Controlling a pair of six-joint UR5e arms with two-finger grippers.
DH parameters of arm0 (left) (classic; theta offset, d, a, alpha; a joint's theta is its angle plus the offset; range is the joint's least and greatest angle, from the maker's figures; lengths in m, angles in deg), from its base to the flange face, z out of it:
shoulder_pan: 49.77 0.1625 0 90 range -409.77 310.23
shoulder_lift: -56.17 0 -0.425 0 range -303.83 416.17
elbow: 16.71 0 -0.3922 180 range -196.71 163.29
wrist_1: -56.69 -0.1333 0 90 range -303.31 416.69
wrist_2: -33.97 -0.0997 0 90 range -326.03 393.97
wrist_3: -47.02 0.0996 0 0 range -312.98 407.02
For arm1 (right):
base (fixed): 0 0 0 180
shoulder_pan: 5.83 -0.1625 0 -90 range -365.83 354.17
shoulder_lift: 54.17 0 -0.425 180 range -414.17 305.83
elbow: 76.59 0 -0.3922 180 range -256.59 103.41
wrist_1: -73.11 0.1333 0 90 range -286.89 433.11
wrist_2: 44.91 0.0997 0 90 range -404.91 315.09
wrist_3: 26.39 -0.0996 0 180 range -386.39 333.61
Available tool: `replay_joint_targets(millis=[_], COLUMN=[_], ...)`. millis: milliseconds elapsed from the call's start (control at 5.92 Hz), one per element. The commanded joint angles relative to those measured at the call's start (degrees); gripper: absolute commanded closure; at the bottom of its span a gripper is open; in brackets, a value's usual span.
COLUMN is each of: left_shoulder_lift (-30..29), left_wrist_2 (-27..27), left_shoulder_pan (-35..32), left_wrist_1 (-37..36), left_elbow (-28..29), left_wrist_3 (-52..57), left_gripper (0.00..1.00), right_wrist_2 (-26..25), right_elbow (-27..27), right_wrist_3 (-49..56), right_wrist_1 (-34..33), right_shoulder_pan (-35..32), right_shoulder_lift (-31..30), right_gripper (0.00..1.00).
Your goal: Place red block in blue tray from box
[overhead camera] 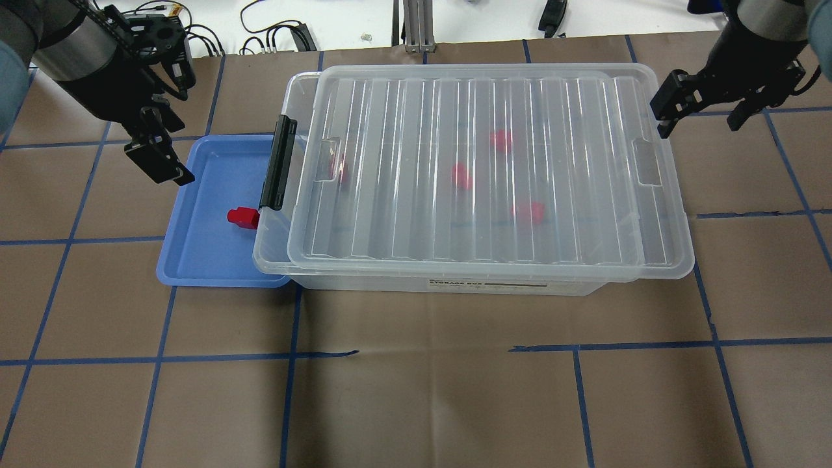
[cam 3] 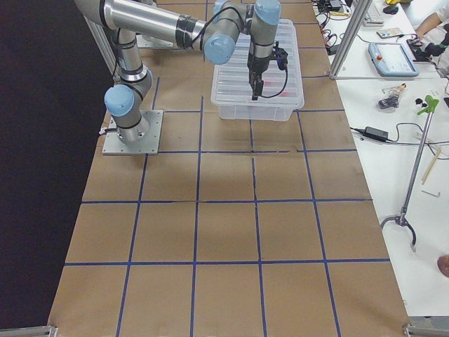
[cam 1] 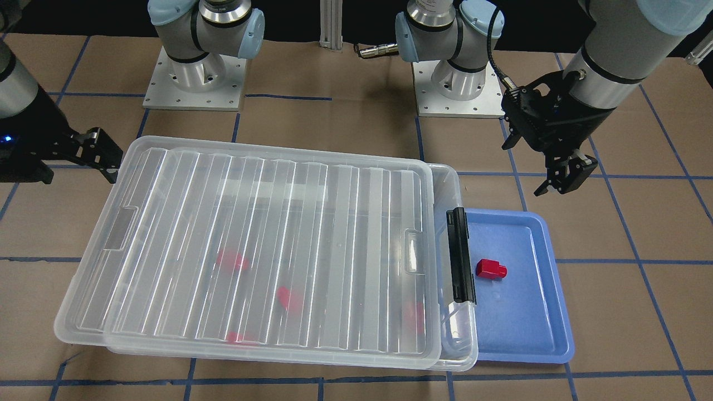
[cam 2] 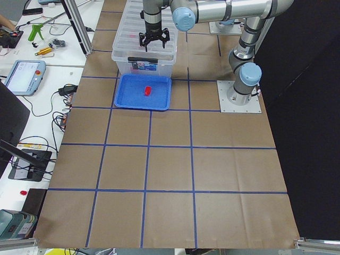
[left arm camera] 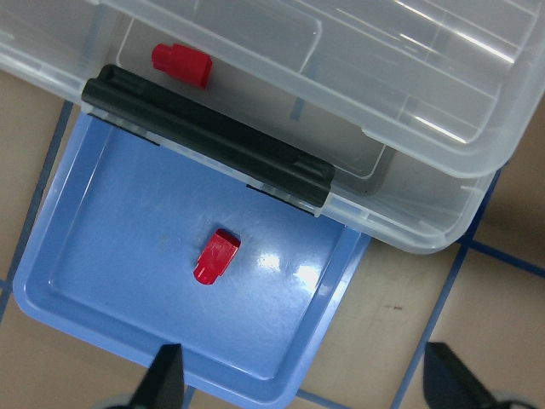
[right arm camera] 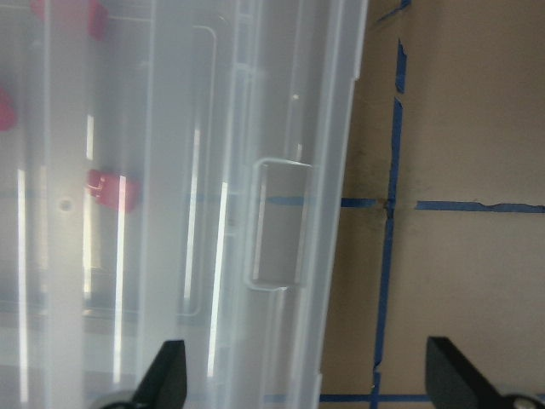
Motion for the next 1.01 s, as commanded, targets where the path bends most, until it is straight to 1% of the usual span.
replay_joint_targets(millis=[0,169,338,506,675,844], left_shoulder_lift=[-0.2,-0.4,-0.3,-0.1,0.1,-0.1], left_wrist_2=[-0.7,-0.4,-0.2,0.0,-0.7,-0.8], left_shoulder_pan=[-6.1,-8.0,-8.2,-8.3,-8.3,-8.3], left_wrist_1=[-2.4,-3.4,-3.6,-3.6,-2.7,1.8], left_elbow=[0.1,0.1,0.4,0.9,1.8,3.7], left_wrist_3=[-21.9,-36.7,-51.1,-65.4,-73.5,-74.0], left_gripper=[0.02,0.02,0.02,0.02,0.02,0.02], right_wrist_2=[0.0,0.0,-0.1,0.1,0.1,0.1], right_elbow=[3.2,3.3,2.7,1.7,1.2,1.2], right_wrist_3=[-12.5,-13.0,-12.2,-12.3,-12.2,-12.2], right_wrist_1=[3.2,3.8,7.1,8.6,8.2,8.2], right_shoulder_pan=[-8.8,-10.4,-9.8,-9.8,-9.7,-9.5], right_shoulder_lift=[-0.3,-0.4,-2.4,-3.1,-3.2,-3.2], right_gripper=[0.0,0.0,0.0,0.0,0.0,0.0])
